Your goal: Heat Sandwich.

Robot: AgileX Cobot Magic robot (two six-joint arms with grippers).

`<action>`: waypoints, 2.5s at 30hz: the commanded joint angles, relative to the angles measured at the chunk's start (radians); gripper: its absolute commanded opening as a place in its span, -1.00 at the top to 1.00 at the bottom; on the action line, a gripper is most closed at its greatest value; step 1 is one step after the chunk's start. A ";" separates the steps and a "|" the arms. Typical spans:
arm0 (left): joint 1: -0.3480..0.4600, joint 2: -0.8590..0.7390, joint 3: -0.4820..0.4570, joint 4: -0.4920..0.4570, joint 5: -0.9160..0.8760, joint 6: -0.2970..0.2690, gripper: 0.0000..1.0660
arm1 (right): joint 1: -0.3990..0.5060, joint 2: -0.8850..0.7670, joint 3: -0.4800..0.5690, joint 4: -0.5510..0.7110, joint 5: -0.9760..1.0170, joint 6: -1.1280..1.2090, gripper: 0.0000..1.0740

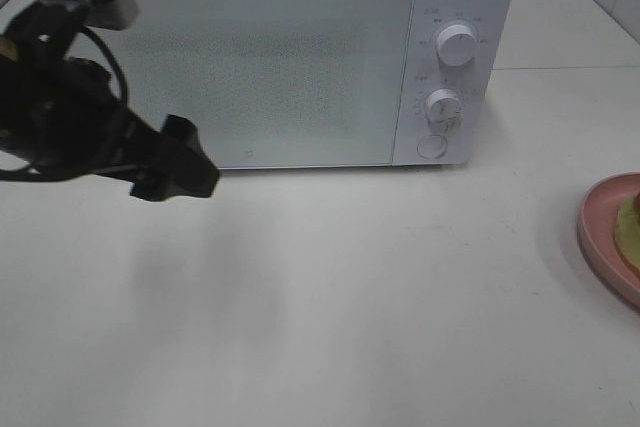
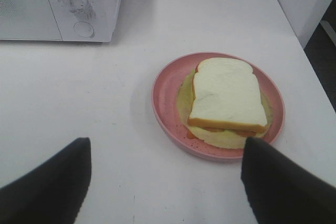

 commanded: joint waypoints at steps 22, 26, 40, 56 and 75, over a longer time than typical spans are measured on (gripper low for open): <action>0.569 -0.533 0.203 0.008 0.376 -0.006 -0.91 | -0.007 -0.027 0.005 -0.003 -0.001 -0.010 -0.42; 0.569 -0.600 0.226 0.013 0.441 -0.006 -0.91 | -0.007 -0.027 0.005 -0.003 -0.001 -0.010 -0.42; 0.569 -0.918 0.374 0.045 0.517 -0.001 -0.91 | -0.007 -0.027 0.005 -0.003 -0.001 -0.010 -0.42; 0.569 -1.258 0.374 0.075 0.517 -0.006 -0.91 | -0.007 -0.027 0.005 -0.003 -0.001 -0.009 -0.42; 0.569 -1.447 0.370 0.075 0.513 -0.005 -0.90 | -0.007 -0.027 0.005 -0.003 -0.001 -0.009 -0.42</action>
